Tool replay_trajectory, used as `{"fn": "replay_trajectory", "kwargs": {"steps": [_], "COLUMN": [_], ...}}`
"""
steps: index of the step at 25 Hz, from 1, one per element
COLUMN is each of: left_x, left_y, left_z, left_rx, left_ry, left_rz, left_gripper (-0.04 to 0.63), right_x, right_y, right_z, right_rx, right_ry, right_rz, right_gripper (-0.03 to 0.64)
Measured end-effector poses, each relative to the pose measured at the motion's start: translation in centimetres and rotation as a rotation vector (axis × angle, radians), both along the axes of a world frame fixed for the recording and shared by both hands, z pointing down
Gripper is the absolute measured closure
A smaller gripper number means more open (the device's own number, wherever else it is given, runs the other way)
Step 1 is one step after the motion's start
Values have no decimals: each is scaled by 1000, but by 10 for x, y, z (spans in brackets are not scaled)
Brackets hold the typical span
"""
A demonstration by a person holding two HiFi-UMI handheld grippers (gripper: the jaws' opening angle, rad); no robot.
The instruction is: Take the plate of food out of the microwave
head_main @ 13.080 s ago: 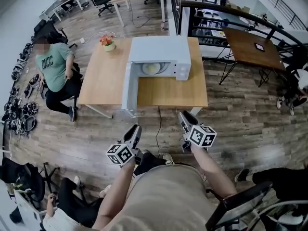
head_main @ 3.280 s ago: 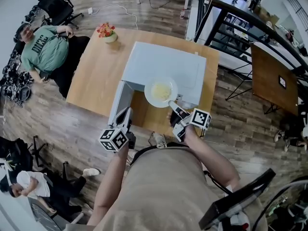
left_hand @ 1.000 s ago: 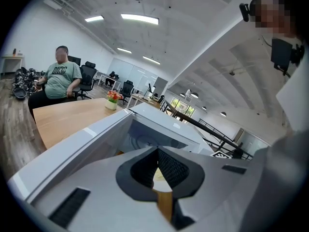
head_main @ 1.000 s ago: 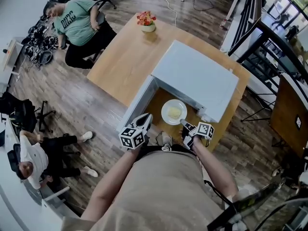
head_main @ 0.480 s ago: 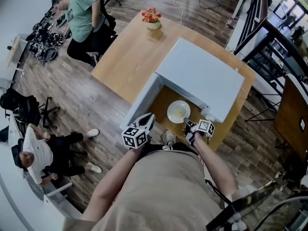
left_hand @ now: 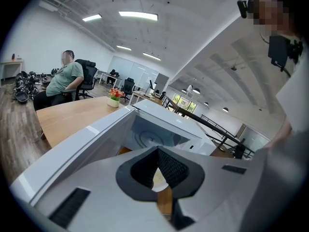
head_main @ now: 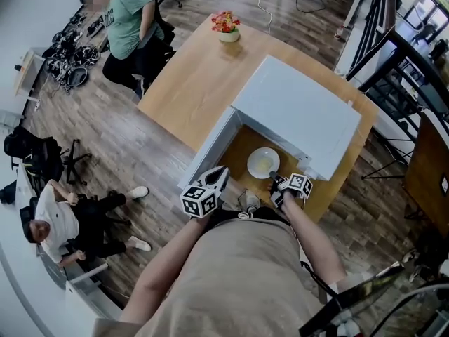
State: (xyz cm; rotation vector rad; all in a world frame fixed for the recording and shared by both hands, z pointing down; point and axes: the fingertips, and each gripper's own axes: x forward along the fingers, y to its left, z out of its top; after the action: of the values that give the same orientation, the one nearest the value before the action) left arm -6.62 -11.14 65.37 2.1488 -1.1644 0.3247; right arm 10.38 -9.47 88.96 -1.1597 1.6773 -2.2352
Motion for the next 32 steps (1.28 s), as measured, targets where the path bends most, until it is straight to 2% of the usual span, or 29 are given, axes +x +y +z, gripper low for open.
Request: {"fn": "replay_trajectory", "kwargs": {"steps": [5, 10, 15, 16, 19, 21, 23, 28, 30, 32], "left_x": [-3, -2, -1, 0, 3, 4, 3, 0, 0, 2], "left_y": [2, 4, 1, 1, 3, 4, 4, 6, 4, 0], "left_z": [1, 1, 0, 0, -1, -2, -2, -8, -13, -17], "left_rx": [-8, -14, -10, -10, -8, -6, -3, 9, 21, 32], "left_ry": [-6, -10, -11, -11, -7, -4, -1, 18, 30, 44], "left_rz": [-1, 4, 18, 21, 30, 37, 46, 66, 71, 75], "left_gripper": [592, 592, 592, 592, 592, 592, 592, 592, 592, 592], "right_x": [2, 2, -3, -5, -7, -8, -8, -6, -2, 4], "right_y": [2, 8, 7, 5, 1, 2, 4, 13, 8, 0], "right_z": [9, 22, 25, 23, 17, 14, 10, -13, -38, -70], "right_rx": [-22, -101, -98, -81, -53, -61, -63, -50, 26, 141], "right_ry": [14, 8, 97, 107, 101, 102, 125, 149, 178, 229], "right_rz": [8, 42, -3, -6, 27, 38, 29, 15, -8, -33], "right_gripper": [603, 603, 600, 572, 385, 294, 260, 259, 261, 261]}}
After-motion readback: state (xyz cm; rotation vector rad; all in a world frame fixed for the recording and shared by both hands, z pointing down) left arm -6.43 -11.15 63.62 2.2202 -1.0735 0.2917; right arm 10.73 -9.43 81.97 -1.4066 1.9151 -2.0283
